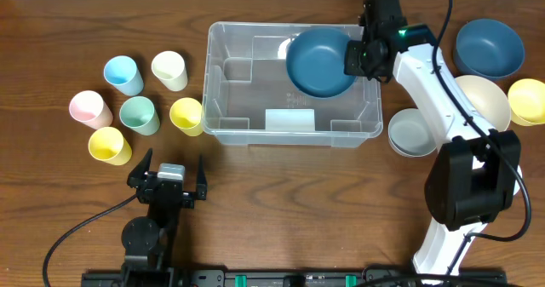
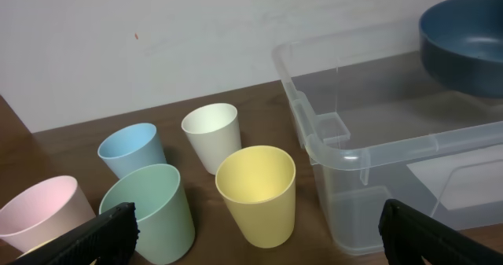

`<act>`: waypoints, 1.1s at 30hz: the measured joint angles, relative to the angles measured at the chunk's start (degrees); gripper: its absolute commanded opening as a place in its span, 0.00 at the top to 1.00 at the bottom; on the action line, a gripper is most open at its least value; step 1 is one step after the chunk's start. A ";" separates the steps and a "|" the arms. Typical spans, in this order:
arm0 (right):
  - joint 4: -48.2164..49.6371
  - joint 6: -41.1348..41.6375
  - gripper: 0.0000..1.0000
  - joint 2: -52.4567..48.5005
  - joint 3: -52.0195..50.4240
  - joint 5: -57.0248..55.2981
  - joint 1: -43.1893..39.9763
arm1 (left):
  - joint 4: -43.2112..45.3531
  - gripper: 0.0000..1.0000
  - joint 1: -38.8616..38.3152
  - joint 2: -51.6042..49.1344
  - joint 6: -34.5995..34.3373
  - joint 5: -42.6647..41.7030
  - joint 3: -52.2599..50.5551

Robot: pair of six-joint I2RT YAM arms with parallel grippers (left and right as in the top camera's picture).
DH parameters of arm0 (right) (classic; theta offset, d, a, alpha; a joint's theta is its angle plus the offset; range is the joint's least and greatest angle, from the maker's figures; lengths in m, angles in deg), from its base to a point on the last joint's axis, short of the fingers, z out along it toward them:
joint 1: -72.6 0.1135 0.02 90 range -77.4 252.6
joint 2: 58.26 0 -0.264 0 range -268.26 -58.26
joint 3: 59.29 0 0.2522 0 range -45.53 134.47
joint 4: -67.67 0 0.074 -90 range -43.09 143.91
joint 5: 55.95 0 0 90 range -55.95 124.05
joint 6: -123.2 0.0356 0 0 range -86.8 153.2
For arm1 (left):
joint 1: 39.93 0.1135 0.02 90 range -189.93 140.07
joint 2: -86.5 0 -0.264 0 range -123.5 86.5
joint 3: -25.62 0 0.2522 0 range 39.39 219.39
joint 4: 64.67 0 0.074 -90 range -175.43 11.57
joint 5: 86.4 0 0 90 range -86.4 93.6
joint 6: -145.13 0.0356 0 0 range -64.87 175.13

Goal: Pack container
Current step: 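Carry the blue bowl over the bin and lower it inside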

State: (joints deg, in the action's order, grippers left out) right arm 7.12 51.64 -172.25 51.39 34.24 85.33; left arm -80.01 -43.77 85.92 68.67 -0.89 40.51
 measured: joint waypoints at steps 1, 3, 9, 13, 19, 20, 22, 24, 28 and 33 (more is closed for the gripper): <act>0.63 -0.17 0.99 0.00 -0.04 -0.70 0.00 | -0.02 0.02 0.00 0.00 0.00 0.00 0.00; 1.77 -0.74 0.99 0.00 -0.07 -1.95 0.00 | -0.02 0.02 0.00 0.00 0.00 0.00 0.00; 3.41 -1.55 0.99 0.00 -0.15 -3.48 0.02 | -0.02 0.02 0.00 0.00 0.00 0.00 0.00; 3.37 -1.60 0.99 0.00 -0.24 -3.85 0.02 | -0.02 0.02 0.00 0.00 0.00 0.00 0.00; 4.28 -1.77 0.99 0.00 -1.09 -3.91 0.02 | -0.02 0.02 0.00 0.00 0.00 0.00 0.00; 4.48 -1.77 0.99 0.00 -1.44 -3.91 0.02 | -0.02 0.02 0.00 0.00 0.00 0.00 0.00; 4.68 -1.79 0.99 -0.09 -1.99 -3.93 0.02 | 0.00 0.02 0.00 0.00 0.00 0.00 0.00; 5.03 -1.79 0.99 -0.46 -2.45 -4.00 0.02 | -0.02 0.02 0.00 -0.02 0.02 0.00 0.00; 5.57 -1.97 0.99 -1.64 -2.91 -4.07 0.00 | -0.02 0.02 0.00 -0.02 0.00 0.00 0.00; 6.38 -2.19 0.99 -1.90 -2.95 -4.09 0.02 | -0.02 0.02 0.00 0.00 0.00 0.00 0.00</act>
State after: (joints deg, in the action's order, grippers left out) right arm 13.51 49.45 -174.15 48.44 30.15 85.35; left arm -80.03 -43.77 85.92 68.67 -0.89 40.51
